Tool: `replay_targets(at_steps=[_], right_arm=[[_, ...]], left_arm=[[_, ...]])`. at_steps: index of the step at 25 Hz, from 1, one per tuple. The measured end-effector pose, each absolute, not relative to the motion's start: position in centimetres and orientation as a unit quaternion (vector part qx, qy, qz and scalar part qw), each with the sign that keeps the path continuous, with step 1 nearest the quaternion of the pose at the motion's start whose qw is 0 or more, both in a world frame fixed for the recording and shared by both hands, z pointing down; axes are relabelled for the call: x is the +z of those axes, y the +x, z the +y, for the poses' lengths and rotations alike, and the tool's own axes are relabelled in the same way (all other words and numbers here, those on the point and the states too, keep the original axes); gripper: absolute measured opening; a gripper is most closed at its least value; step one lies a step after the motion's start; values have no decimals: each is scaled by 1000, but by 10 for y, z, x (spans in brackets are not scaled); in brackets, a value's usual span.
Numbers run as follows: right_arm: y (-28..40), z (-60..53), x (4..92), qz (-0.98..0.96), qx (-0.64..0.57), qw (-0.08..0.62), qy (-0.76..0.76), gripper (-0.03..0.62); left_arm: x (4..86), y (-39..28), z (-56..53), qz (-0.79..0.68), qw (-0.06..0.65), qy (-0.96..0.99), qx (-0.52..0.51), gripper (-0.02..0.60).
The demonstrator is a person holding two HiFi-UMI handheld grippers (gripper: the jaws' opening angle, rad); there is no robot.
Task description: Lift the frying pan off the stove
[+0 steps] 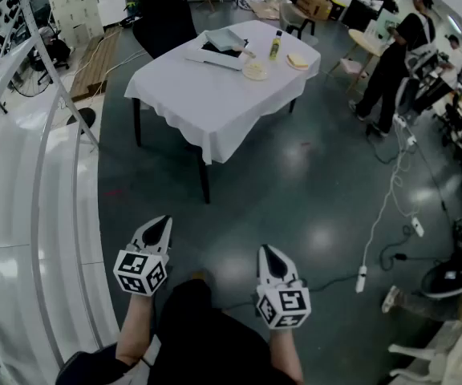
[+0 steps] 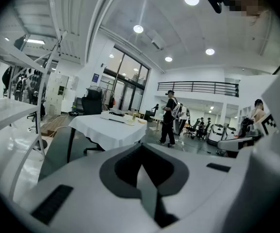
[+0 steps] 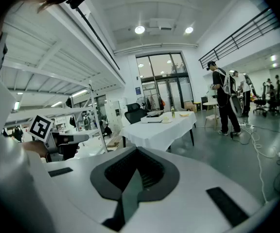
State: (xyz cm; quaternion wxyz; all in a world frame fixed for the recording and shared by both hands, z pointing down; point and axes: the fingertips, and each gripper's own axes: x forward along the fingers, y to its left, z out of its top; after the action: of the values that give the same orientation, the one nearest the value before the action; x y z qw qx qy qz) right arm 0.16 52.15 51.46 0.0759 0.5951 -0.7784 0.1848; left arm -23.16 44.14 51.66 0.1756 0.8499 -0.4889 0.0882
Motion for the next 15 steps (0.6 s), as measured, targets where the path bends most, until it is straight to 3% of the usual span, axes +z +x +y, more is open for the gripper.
replay_targets(at_steps=[7, 15], right_arm=[[21, 614, 514, -783, 177, 73, 592, 5], [27, 662, 510, -788, 169, 59, 588, 5]], left_arm=[[508, -202, 535, -489, 204, 847, 47, 6], [497, -190, 590, -496, 189, 846, 44, 6]])
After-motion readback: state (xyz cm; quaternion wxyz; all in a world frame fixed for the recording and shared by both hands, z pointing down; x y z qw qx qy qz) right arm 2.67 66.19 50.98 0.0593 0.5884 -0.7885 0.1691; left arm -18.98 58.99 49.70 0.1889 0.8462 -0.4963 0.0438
